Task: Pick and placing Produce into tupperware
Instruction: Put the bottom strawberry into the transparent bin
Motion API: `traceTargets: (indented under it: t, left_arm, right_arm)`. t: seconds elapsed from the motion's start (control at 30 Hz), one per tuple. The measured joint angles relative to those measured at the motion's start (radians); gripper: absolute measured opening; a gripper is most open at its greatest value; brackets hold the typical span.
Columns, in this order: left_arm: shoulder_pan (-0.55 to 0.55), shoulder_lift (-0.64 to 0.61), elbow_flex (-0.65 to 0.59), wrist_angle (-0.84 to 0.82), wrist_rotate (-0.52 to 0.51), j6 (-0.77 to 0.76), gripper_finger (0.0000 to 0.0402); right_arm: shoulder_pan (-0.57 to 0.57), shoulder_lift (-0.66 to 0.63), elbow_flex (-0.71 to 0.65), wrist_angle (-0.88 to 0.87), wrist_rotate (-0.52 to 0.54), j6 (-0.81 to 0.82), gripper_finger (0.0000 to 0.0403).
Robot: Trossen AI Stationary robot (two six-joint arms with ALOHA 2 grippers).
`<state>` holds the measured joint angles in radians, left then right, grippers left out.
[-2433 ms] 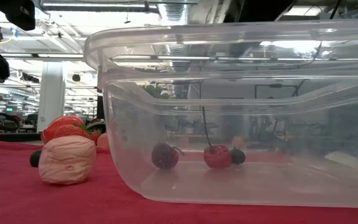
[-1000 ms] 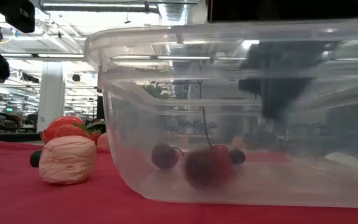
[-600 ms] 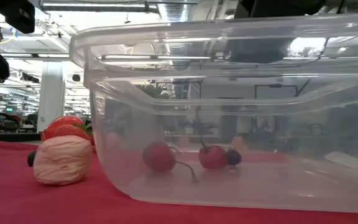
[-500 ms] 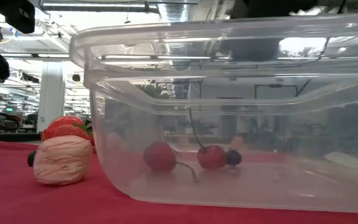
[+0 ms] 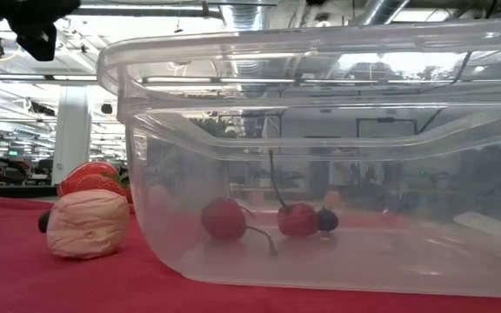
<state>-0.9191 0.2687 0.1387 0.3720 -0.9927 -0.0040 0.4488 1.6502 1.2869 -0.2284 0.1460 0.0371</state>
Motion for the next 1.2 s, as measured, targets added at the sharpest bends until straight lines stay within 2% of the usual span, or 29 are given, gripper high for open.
traceTargets:
  t: [0.1, 0.2, 0.3, 0.43, 0.63, 0.77, 0.83, 0.97, 1.07, 1.2]
  left_arm:
    - [0.031, 0.000, 0.000, -0.007, 0.021, -0.003, 0.0142]
    - [0.051, 0.000, 0.000, -0.017, 0.048, -0.019, 0.0142]
    - [0.062, 0.000, 0.000, -0.025, 0.053, -0.032, 0.0142]
    - [0.063, 0.000, 0.000, -0.026, 0.054, -0.032, 0.0142]
    - [0.063, 0.000, 0.000, -0.015, 0.052, -0.042, 0.0142]
    - [0.072, 0.021, 0.000, -0.010, 0.044, -0.129, 0.0142]
    - [0.089, 0.040, 0.000, -0.001, 0.090, -0.167, 0.0142]
    - [0.132, 0.099, 0.000, 0.052, 0.199, -0.137, 0.0142]
    - [0.169, 0.156, 0.000, 0.095, 0.160, -0.158, 0.0142]
    - [0.220, 0.250, 0.001, 0.067, 0.082, -0.283, 0.0142]
  right_arm:
    - [-0.009, -0.047, 0.000, 0.026, -0.087, -0.089, 0.0077]
    - [-0.029, -0.114, -0.008, -0.003, -0.105, -0.116, 0.0077]
    - [-0.051, -0.209, -0.081, 0.038, -0.099, -0.137, 0.0077]
    - [-0.082, -0.390, -0.268, 0.124, -0.091, -0.129, 0.0077]
    - [-0.122, -0.702, -0.578, 0.360, -0.086, -0.113, 0.0077]
    - [-0.124, -0.871, -0.724, 0.491, -0.091, -0.116, 0.0077]
    - [-0.126, -0.937, -0.781, 0.540, -0.083, -0.116, 0.0077]
    - [-0.128, -1.028, -0.848, 0.547, -0.062, -0.057, 0.0077]
    - [-0.131, -1.051, -0.881, 0.543, -0.059, -0.010, 0.0077]
    - [-0.130, -1.054, -0.901, 0.516, -0.060, -0.002, 0.0077]
